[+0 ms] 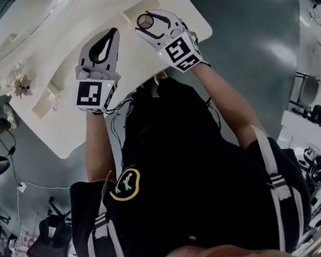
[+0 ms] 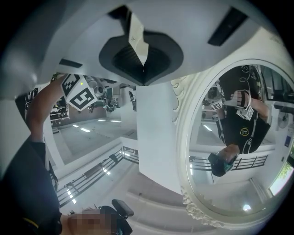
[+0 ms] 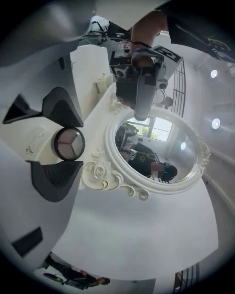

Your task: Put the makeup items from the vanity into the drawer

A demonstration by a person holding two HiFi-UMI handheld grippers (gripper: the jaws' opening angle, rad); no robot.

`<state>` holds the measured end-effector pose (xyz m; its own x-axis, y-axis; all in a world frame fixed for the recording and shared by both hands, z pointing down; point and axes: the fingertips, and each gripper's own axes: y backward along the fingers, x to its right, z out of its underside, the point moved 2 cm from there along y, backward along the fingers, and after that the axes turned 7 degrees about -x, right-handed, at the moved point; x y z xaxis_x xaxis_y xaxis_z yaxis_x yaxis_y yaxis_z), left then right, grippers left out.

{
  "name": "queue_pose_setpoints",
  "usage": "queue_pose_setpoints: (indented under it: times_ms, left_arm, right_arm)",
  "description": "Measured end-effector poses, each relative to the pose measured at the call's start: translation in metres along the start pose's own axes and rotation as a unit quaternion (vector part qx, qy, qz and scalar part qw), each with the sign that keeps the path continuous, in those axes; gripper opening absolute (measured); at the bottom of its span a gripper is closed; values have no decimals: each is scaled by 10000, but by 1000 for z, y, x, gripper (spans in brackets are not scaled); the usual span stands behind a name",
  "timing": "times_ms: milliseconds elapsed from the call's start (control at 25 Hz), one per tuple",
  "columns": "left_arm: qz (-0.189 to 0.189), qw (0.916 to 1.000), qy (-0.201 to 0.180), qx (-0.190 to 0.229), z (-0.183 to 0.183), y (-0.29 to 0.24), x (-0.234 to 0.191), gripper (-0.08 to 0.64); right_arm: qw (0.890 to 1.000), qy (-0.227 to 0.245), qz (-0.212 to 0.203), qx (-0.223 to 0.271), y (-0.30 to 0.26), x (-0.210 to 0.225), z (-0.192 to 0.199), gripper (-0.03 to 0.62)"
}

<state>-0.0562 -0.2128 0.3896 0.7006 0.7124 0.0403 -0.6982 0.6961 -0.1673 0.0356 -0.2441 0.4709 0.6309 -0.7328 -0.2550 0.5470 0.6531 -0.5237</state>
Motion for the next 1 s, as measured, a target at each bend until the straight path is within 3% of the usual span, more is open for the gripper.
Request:
queue_pose_setpoints:
  times_ms: [520, 840, 1000]
  left_arm:
    - [-313, 9995, 23, -87, 0, -28, -17, 18]
    - [-389, 9992, -16, -131, -4, -35, -24, 18]
    - [-423, 9990, -12, -155, -3, -33, -28, 18]
  right_arm:
    - [9992, -51, -237, -307, -44, 34, 20, 249]
    - [9933, -651, -255, -926, -88, 54, 59, 249]
    - [9902, -615, -206, -1236, -97, 57, 71, 249]
